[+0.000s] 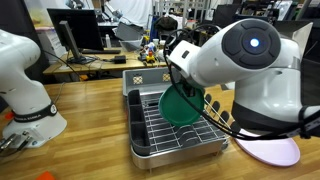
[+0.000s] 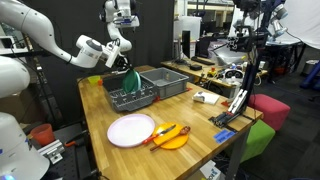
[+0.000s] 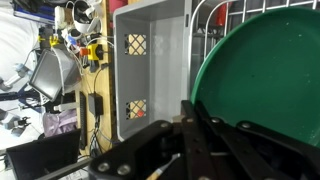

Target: Put the dark green plate on the dish drainer in front of the light blue plate

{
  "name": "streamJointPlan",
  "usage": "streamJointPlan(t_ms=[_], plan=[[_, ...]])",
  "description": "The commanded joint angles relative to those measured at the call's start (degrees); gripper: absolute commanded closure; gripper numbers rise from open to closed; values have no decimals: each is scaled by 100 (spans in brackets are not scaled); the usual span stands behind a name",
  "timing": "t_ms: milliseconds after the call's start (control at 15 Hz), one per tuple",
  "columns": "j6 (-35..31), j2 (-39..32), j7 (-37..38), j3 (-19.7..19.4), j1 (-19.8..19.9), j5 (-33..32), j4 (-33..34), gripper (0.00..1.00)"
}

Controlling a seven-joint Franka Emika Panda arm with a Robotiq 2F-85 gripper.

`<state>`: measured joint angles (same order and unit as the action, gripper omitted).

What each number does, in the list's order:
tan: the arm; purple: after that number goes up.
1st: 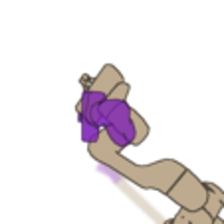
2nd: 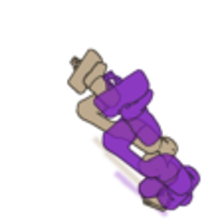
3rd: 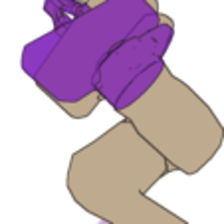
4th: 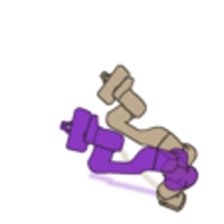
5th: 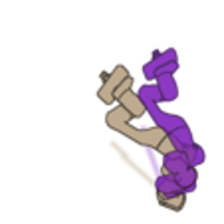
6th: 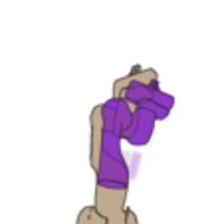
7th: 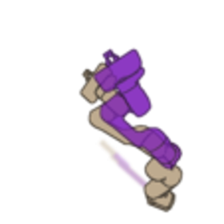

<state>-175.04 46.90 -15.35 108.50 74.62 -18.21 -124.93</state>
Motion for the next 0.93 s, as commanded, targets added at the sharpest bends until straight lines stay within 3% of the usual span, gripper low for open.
streamJointPlan(t_ms=[0, 400, 467, 533, 867], plan=[[78, 70, -36, 16, -57, -55, -1, 99], [169, -106, -138, 196, 172, -45, 81, 99], [168, -187, -154, 229, 239, -30, 87, 69], [170, -219, -171, 232, 276, -31, 91, 68], [170, -363, -212, 298, 472, -19, 75, 33]])
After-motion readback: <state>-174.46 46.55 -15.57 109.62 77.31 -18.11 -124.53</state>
